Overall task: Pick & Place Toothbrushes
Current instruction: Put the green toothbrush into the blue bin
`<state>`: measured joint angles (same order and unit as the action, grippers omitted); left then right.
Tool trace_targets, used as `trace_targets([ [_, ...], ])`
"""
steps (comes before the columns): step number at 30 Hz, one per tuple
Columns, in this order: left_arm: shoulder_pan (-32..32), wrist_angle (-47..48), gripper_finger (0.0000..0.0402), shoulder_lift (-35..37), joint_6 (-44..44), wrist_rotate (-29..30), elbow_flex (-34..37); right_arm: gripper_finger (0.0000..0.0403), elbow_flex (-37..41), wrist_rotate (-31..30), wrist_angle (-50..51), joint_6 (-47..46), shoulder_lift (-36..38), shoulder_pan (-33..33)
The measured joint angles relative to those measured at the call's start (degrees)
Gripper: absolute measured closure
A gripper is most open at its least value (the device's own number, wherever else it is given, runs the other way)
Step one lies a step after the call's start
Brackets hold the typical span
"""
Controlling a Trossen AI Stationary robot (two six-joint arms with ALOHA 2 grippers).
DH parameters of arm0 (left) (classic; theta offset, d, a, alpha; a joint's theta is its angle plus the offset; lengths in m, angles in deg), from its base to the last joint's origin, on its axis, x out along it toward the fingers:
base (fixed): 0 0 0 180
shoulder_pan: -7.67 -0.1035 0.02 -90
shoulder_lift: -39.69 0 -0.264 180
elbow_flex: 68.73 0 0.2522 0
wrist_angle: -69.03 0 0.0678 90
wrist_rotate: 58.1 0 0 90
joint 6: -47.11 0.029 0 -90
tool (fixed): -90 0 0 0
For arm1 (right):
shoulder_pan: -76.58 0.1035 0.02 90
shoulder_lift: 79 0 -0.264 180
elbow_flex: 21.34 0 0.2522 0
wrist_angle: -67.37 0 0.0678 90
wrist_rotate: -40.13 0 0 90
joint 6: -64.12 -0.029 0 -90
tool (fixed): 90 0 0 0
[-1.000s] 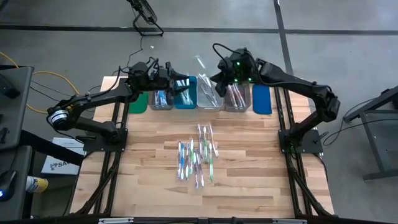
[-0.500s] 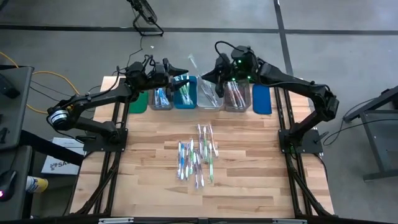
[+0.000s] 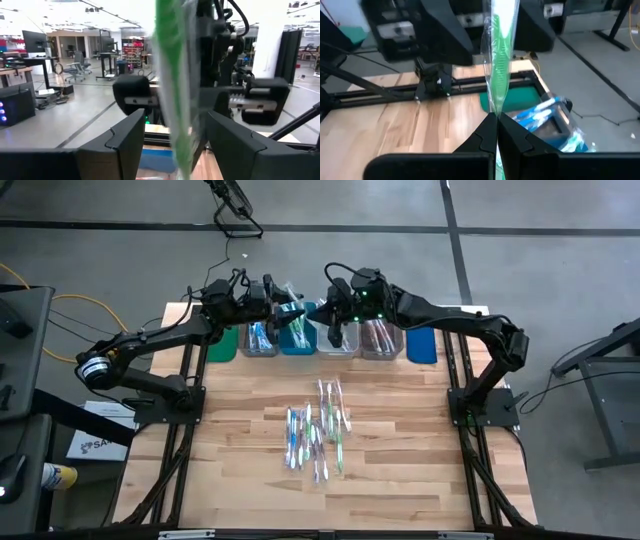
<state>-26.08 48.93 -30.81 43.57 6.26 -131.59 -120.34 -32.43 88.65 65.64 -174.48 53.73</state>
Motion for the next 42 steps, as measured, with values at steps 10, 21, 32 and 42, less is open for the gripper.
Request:
trace_targets([
  [10,0.0,-1.1,0.0328,0.0,-1.2,-0.5,0.0,0.0400,0.0,-2.5,1.1,-0.2,0.0,-0.2],
  [21,0.0,-0.6,0.0361,0.0,0.0,-0.4,0.0,0.0379,0.0,-1.8,2.8,-6.4,0.6,-0.3],
  [32,-3.0,8.1,0.0361,0.0,0.5,6.8,0.0,0.0214,0.0,-1.9,13.2,-13.5,9.6,-3.5],
  [42,-10.6,22.0,0.0361,-1.6,-3.7,11.3,0.0,0.0178,0.0,-4.2,22.9,-10.9,17.6,-7.4],
])
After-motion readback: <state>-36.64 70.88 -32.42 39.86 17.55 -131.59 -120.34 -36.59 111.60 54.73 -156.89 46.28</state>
